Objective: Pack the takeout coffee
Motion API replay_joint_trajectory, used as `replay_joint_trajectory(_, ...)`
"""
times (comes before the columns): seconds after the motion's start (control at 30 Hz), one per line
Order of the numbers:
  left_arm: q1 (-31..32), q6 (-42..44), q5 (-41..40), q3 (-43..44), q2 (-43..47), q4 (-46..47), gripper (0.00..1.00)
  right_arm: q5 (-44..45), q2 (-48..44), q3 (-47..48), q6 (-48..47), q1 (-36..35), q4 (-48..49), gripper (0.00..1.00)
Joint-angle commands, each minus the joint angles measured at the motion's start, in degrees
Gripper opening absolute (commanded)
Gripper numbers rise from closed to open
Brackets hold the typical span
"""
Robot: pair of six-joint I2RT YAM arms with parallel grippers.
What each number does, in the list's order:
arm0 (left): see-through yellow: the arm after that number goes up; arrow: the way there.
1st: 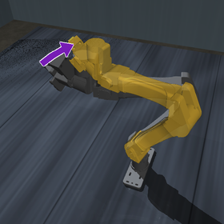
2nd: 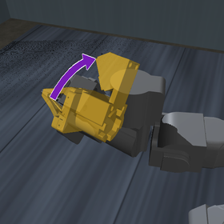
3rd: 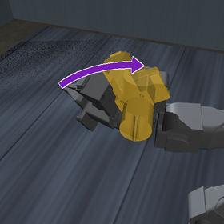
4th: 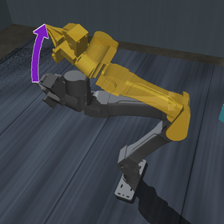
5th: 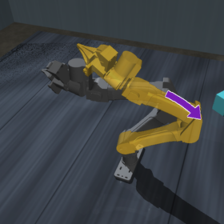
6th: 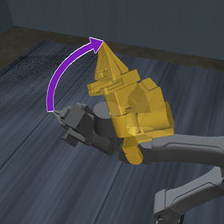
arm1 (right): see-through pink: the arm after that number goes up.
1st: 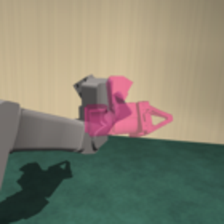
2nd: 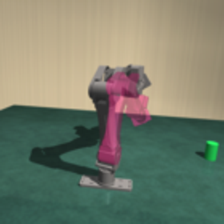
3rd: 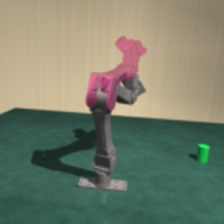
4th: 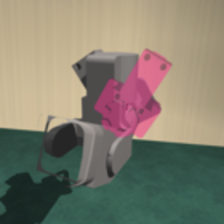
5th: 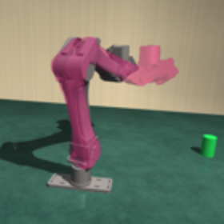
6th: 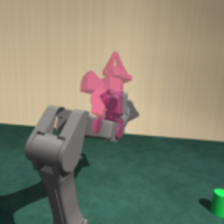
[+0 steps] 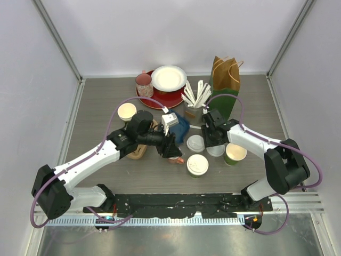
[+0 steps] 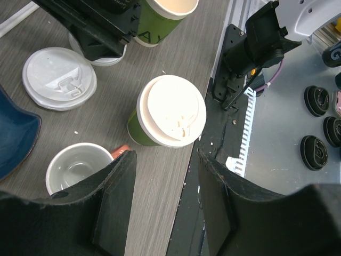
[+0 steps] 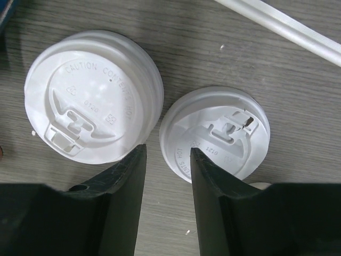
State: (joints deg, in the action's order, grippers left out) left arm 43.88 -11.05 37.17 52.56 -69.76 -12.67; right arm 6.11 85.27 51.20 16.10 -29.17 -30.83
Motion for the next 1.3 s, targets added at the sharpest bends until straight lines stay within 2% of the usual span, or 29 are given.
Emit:
replay_joint_trajectory(0.0, 0.24, 0.85, 1.68, 2.03, -0.03, 1.24, 0.53, 0.22, 0.15, 0.74, -1.50, -1.06, 3.58, 0.44)
replay_joint_trajectory(0.2, 0.24, 0.94, 1.94, 2.11, 0.32, 1.07, 0.53, 6.80, 2.97, 1.62, -1.07, -2.73, -0.27, 0.41)
replay_joint_trajectory(0.5, 0.24, 1.03, 2.21, 1.41, 0.67, 1.68, 0.53, 9.27, 2.79, 2.33, 1.48, -3.97, -3.88, 0.38)
replay_joint_trajectory(0.7, 0.24, 1.12, 2.30, 1.32, 1.20, 1.86, 0.53, 11.11, 5.60, 1.54, 4.03, -3.97, -2.67, 0.33)
replay_joint_trajectory(0.87, 0.24, 1.03, 2.38, 1.06, 1.38, 1.94, 0.53, 7.78, 6.39, 1.01, 3.15, -4.23, 1.56, 0.30)
replay_joint_trajectory(1.07, 0.07, 1.20, 2.47, 1.15, 1.82, 1.50, 0.53, 6.90, 6.48, 0.39, 2.80, -4.41, 2.27, 0.18)
replay_joint_trajectory(1.1, -0.02, 1.20, 2.47, 1.15, 1.90, 1.50, 0.53, 6.81, 6.13, 0.39, 2.80, -4.32, 2.00, 0.12)
replay_joint_trajectory(1.2, -0.11, 1.20, 2.56, 1.15, 1.82, 1.77, 0.53, 7.25, 4.03, 0.30, 2.28, -4.41, 2.09, 0.01)
replay_joint_trajectory(1.27, -0.11, 1.12, 2.65, 1.23, 1.64, 2.03, 0.53, 7.25, 2.44, 1.09, 1.48, -4.32, 1.04, 0.01)
